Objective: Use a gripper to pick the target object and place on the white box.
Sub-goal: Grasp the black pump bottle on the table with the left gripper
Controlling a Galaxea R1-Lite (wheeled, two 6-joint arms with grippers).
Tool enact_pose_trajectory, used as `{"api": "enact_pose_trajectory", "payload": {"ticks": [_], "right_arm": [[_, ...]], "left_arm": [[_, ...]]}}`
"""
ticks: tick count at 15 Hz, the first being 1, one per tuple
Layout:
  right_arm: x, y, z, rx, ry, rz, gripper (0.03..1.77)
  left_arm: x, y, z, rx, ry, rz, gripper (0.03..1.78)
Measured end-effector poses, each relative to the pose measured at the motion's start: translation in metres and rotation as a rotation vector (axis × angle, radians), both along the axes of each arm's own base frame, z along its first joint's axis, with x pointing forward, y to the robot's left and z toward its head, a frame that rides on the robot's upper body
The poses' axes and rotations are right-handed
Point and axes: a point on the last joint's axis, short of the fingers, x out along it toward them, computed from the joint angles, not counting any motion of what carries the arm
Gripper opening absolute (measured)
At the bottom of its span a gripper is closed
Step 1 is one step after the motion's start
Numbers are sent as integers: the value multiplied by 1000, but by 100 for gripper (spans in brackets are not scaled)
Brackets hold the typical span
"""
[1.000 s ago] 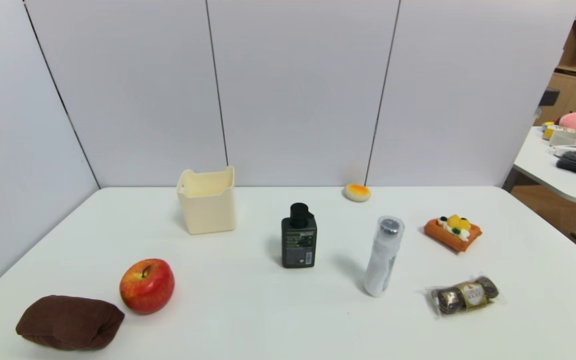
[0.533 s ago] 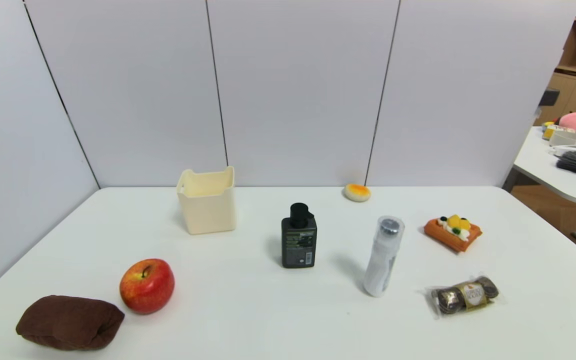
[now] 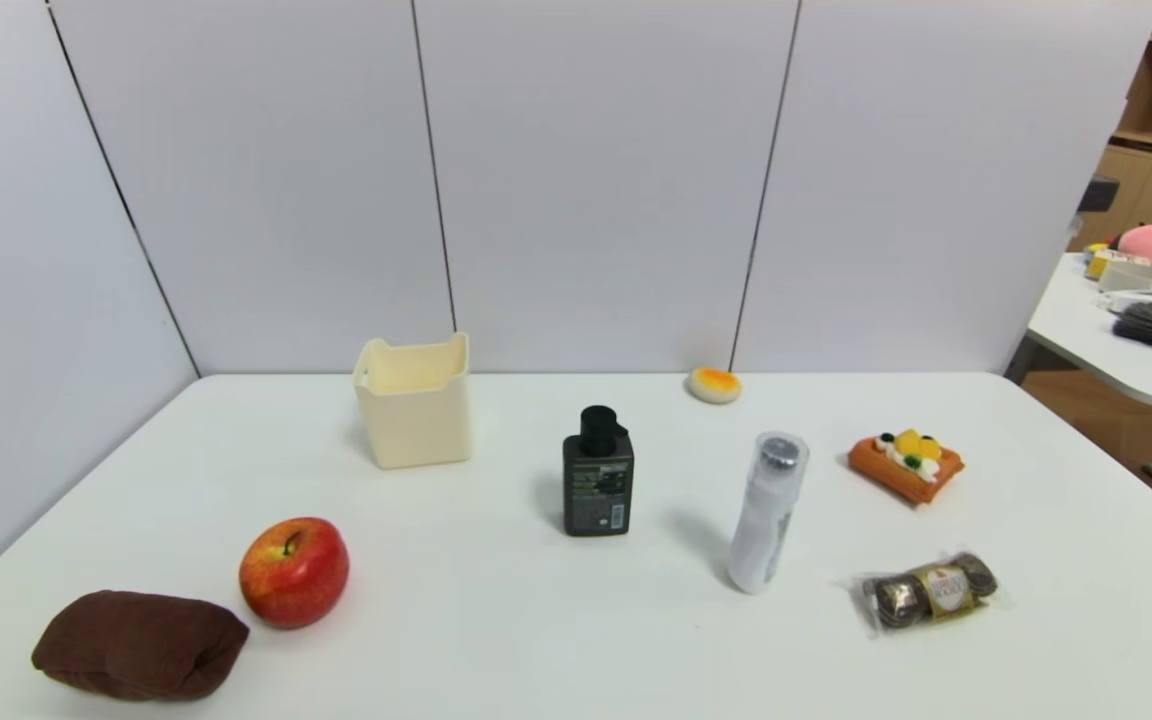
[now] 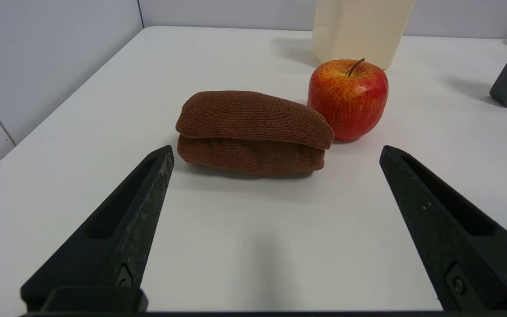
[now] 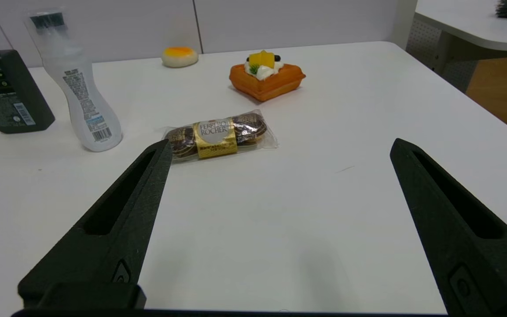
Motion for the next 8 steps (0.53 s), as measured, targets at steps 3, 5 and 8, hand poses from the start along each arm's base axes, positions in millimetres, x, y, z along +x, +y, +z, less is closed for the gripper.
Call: {"api": "enact_pose_trajectory", "payload": {"ticks": [3,5,8], "right_arm": [[0,0,0,0,0,0,171],[0,0,0,0,1,0,171],[0,0,0,0,1,-1,171]], "left_arm": [[0,0,0,15,5,0,169],[-1,0,0,32,28,-2,169],[-2,0,21,81,78,-8,169]]}}
